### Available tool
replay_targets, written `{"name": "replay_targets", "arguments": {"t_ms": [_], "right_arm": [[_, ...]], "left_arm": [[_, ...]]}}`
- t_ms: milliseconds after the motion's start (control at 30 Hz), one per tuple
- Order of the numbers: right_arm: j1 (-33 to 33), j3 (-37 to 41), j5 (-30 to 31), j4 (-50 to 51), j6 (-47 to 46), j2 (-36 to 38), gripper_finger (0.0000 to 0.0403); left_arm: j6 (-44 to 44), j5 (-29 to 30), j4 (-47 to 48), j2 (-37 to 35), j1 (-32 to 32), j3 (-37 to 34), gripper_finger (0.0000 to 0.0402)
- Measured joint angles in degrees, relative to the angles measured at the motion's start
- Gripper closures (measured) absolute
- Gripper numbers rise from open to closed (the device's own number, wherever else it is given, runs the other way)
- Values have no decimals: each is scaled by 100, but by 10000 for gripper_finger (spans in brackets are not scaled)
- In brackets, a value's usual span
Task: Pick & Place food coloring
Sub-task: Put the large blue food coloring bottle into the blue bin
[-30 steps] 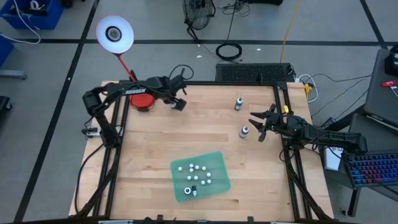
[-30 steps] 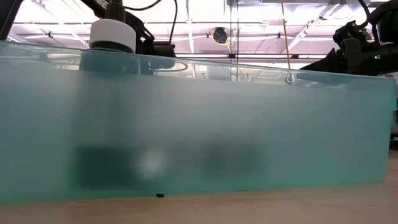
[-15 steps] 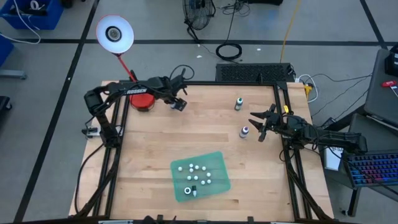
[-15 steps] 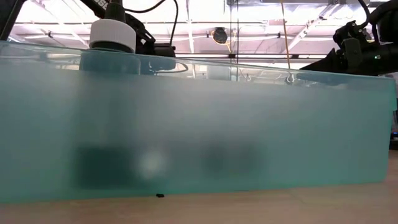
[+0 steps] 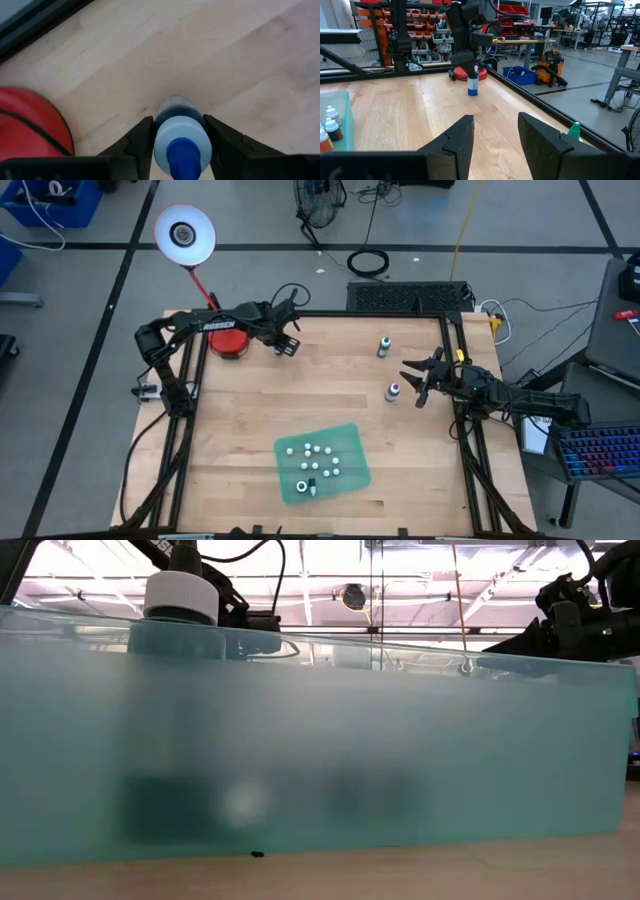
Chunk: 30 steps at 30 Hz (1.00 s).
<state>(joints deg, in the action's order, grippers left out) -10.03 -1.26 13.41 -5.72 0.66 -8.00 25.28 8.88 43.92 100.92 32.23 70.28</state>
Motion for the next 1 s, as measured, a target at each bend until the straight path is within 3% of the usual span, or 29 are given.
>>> {"name": "replay_targets", "arguments": {"t_ms": [100,267,367,533,767,1000], "right_arm": [[1,0,0,0,0,0,261],[-1,1,1,0,0,-1,261],[1,0,0,0,-1,-1,261],[0,0,1,0,1,-1,261],[0,0,1,0,0,-1,261],[1,0,2,0,1,-1,261]], "left_arm": [[-502,-206,390,-72,-42,102,252],[-861,31,1566,-604,-703,536,252],[-639,-89,2060,-984,-1407,863,252],[590,28,2601,-1307,-3102,1284,253],[1995,398,2459,-982,-5182,1287,253],[2468,808,1531,-300,-6186,1311,253]]}}
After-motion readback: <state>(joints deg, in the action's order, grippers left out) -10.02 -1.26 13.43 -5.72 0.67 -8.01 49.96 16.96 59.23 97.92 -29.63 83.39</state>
